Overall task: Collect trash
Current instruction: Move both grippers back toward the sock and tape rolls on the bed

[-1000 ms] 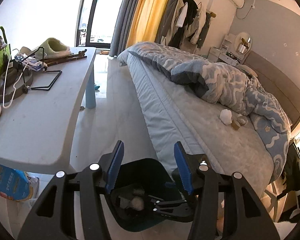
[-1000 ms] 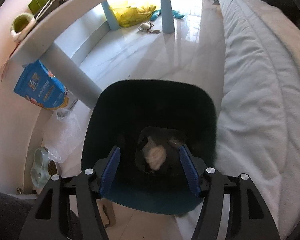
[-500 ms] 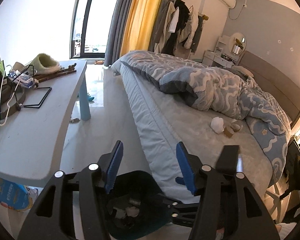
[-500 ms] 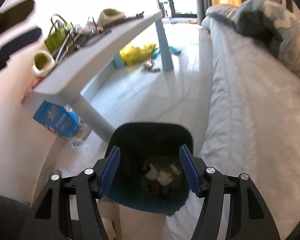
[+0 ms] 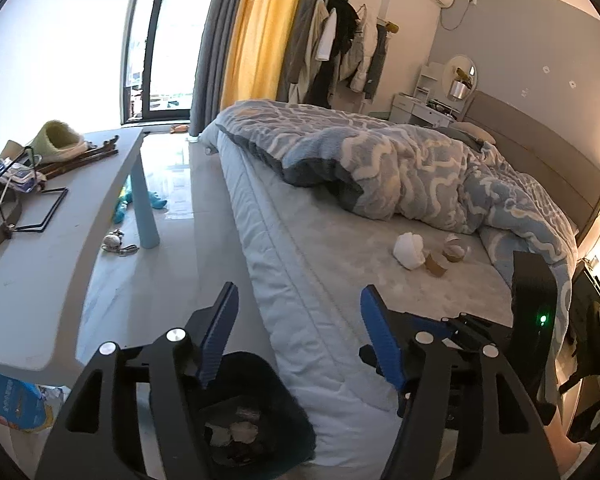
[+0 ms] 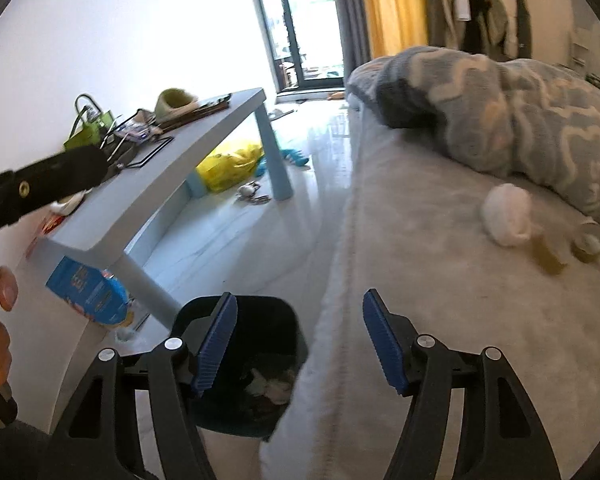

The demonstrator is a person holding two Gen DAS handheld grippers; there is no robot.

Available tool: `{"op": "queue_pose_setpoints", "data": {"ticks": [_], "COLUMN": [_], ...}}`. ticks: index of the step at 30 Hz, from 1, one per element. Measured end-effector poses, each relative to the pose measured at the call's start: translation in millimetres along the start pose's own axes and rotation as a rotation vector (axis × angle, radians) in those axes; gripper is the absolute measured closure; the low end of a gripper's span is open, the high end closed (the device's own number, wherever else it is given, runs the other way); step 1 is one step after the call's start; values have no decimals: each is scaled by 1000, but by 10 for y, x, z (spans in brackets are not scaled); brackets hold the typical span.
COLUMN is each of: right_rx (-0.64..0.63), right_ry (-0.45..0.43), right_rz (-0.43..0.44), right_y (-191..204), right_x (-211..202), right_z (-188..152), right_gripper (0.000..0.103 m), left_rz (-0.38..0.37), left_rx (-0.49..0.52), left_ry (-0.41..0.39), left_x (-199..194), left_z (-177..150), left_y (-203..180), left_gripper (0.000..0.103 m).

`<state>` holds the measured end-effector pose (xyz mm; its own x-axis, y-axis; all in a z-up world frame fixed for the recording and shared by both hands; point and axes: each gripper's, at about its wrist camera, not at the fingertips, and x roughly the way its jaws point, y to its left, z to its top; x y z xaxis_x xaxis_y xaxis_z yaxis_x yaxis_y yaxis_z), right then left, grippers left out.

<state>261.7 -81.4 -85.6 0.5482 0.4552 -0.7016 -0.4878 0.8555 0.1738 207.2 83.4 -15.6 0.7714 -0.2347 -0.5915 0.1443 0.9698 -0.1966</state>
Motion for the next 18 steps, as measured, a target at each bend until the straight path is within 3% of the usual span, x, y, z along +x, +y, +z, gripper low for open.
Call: {"op": "queue_pose_setpoints", "data": {"ticks": [13, 18], "right_rx": [50, 71], "right_ry": [-38, -48], "right_rz": [-55, -73], "right_y": [-602, -839], "right_x": [-202, -258], "right_z": [-16, 1], "right_gripper": [33, 32], "left_rz": [-23, -31], "left_rx": [62, 72], "left_ry": [24, 31], "left_x": [370, 504], "left_z": [44, 68], "left_y": [-441, -569], "left_gripper": [35, 29]}}
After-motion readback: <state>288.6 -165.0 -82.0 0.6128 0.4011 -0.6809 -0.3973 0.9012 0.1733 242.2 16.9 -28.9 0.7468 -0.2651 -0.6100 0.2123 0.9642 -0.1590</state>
